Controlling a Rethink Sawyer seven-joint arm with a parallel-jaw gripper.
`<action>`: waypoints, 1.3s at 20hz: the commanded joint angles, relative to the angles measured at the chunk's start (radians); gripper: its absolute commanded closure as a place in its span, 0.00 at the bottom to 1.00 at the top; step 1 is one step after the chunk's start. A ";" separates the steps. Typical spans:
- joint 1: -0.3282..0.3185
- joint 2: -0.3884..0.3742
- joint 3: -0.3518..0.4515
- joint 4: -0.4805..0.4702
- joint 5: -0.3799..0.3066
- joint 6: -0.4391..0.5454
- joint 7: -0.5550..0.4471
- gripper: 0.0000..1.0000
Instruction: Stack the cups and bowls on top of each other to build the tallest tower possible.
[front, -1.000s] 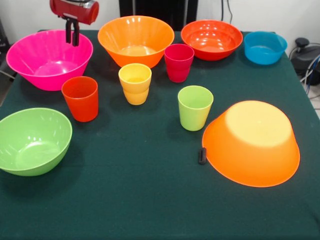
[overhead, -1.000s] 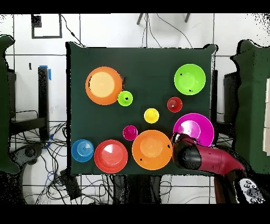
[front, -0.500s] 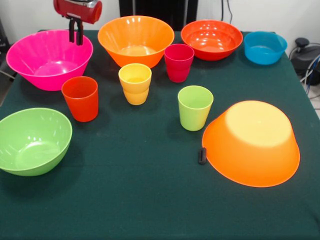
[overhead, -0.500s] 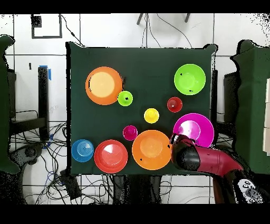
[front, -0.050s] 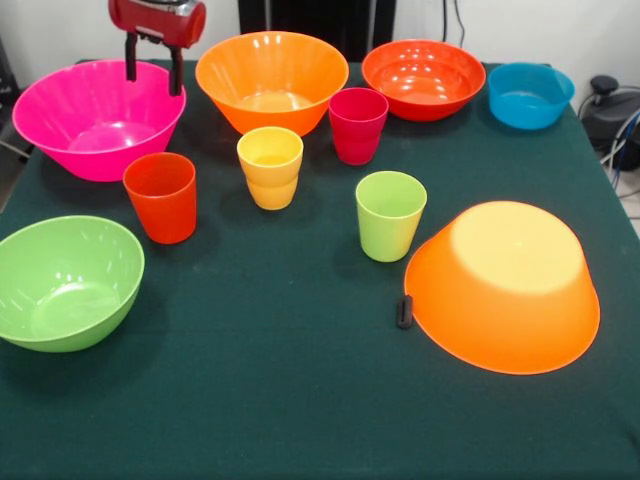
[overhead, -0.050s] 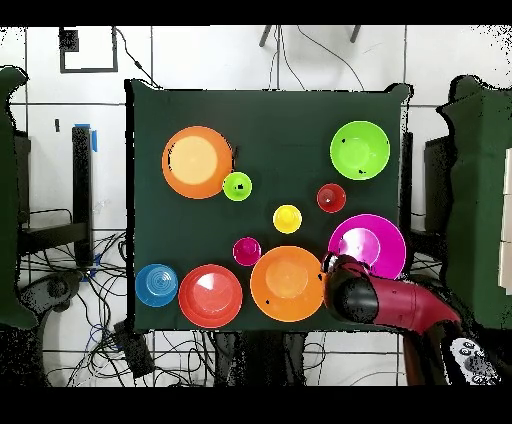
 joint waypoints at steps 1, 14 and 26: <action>0.010 0.019 0.132 0.055 -0.036 0.012 0.003 0.00; 0.014 0.073 0.150 0.043 -0.053 -0.008 0.011 0.00; 0.024 0.088 0.133 0.017 -0.065 -0.014 0.006 0.00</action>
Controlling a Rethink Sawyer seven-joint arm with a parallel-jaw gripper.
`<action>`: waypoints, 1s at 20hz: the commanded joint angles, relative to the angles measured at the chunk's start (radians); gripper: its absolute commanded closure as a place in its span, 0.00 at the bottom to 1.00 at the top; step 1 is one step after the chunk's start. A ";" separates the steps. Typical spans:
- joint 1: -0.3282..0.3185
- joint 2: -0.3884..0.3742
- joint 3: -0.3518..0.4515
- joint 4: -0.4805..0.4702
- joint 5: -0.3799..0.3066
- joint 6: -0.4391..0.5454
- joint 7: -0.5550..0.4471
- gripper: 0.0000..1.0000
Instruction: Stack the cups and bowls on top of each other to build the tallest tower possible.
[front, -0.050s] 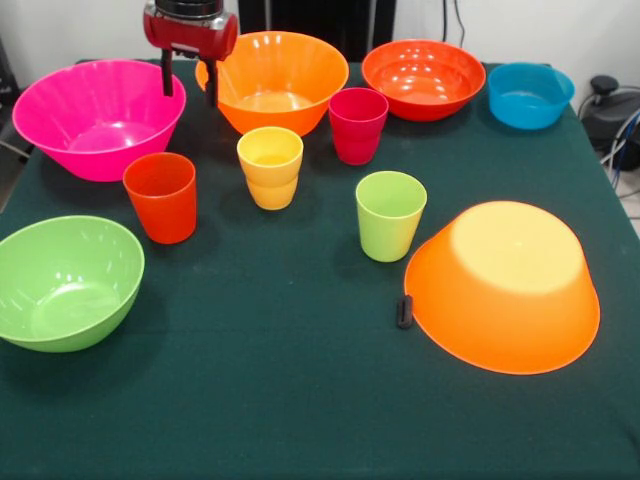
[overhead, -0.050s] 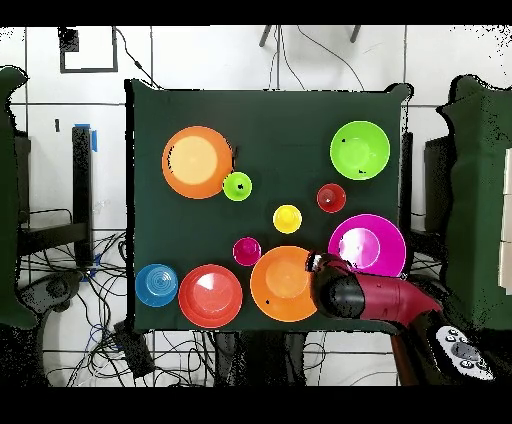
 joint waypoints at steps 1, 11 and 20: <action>0.027 0.051 0.076 -0.005 -0.066 -0.012 0.004 0.00; 0.001 0.068 0.086 -0.031 -0.081 -0.007 -0.024 0.00; 0.000 0.091 0.077 -0.058 -0.102 -0.022 -0.021 0.00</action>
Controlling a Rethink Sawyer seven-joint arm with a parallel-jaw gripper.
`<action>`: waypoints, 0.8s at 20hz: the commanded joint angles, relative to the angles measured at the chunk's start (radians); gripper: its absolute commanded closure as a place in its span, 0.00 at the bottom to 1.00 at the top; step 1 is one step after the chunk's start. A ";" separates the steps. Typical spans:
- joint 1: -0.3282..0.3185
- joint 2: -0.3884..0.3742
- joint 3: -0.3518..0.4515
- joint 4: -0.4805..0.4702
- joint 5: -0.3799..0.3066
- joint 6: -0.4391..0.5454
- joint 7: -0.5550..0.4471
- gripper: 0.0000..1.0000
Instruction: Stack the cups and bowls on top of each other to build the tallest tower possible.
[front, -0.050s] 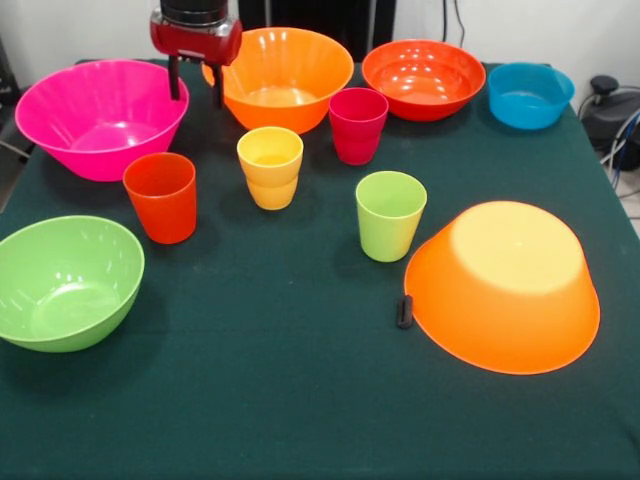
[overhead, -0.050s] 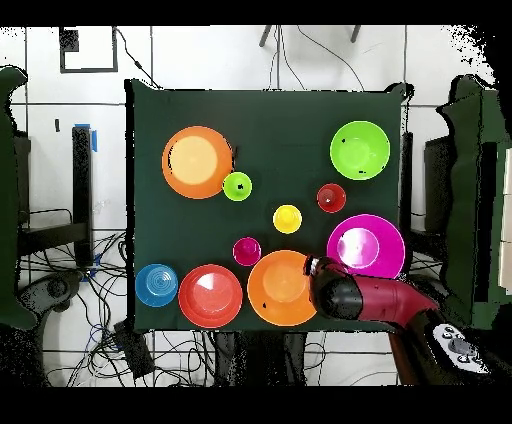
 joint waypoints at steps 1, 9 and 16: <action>0.007 0.054 0.078 -0.057 -0.080 -0.021 -0.022 0.00; -0.019 0.030 0.106 -0.060 -0.084 0.019 -0.043 0.00; -0.042 0.011 0.133 -0.078 -0.078 0.061 -0.078 0.00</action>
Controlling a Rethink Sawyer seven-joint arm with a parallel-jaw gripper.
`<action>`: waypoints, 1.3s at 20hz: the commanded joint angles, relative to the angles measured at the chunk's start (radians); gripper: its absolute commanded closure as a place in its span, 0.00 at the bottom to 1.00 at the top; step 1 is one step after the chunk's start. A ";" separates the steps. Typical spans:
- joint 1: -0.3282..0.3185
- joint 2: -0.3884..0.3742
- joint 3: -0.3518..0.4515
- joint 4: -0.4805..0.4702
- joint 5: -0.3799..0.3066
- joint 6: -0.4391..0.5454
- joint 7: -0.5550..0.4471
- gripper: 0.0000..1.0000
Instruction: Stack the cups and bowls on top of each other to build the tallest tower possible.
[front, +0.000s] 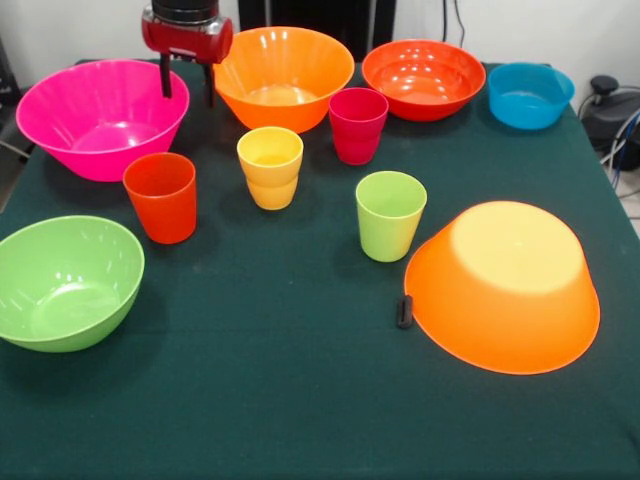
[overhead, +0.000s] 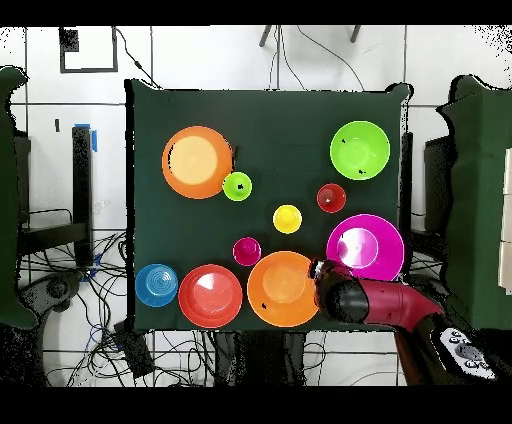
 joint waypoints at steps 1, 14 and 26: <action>-0.011 0.009 0.131 -0.083 -0.058 0.064 -0.083 0.00; 0.016 0.029 0.113 -0.126 -0.078 0.055 -0.068 0.00; 0.022 0.043 0.113 -0.150 -0.101 0.057 -0.067 0.00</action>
